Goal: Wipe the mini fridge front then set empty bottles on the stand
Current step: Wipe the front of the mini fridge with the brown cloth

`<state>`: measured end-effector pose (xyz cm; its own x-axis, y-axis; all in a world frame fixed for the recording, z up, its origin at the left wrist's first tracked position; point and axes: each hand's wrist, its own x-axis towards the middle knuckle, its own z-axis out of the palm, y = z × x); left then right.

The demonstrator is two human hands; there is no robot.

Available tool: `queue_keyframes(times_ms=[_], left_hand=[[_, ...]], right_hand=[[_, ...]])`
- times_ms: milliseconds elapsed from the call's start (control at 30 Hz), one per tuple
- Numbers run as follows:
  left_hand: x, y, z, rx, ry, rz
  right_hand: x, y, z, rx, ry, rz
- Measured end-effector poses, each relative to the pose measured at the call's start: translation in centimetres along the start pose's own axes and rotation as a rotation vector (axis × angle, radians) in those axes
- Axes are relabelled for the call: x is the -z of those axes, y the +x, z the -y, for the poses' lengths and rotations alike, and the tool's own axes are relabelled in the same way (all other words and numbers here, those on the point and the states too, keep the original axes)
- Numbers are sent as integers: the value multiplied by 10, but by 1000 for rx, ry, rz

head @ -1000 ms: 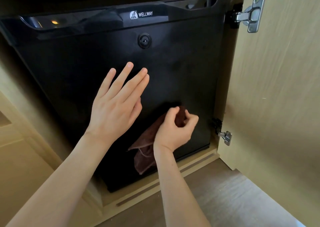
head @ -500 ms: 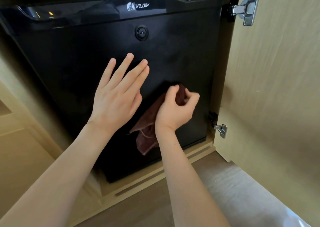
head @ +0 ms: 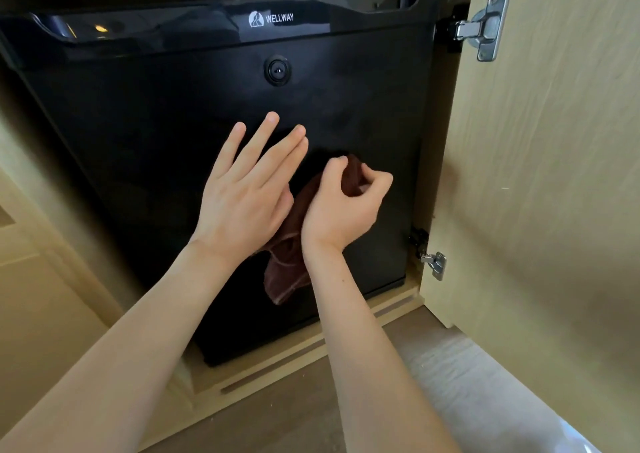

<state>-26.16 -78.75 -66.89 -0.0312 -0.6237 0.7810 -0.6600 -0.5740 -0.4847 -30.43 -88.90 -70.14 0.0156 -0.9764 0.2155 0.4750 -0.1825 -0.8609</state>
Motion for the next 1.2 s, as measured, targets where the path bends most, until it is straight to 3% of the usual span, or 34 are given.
queue_keyframes(times_ms=[67, 233, 300, 467, 533, 600, 767, 833, 1033, 1100, 1200], left_hand=[[-1, -1, -1, -1, 2, -6], [-1, -3, -4, -3, 8, -14], [-3, -3, -5, 5, 9, -7], [-14, 4, -18, 12, -15, -10], [-19, 5, -22, 18, -22, -24], [-21, 3, -23, 18, -22, -32], [-18, 4, -23, 27, -27, -33], [-18, 4, -24, 36, -33, -26], [-21, 4, -22, 27, -24, -62], [-22, 4, -22, 25, -30, -73], [-22, 3, -22, 29, -34, -77]], right_hand=[[13, -1, -21, -33, -50, -40], [63, -3, -70, -573, -148, -168], [57, 1, -63, -507, -112, -133], [16, 23, -10, -20, 2, 15], [15, 25, -14, 62, -5, 38], [30, 20, -40, -18, -41, -35], [78, 13, -89, -597, -147, -168], [70, 18, -78, -526, -109, -161], [16, 38, -9, 74, -2, -8], [22, 37, -22, 69, -20, -22], [52, 33, -61, -199, -98, -124]])
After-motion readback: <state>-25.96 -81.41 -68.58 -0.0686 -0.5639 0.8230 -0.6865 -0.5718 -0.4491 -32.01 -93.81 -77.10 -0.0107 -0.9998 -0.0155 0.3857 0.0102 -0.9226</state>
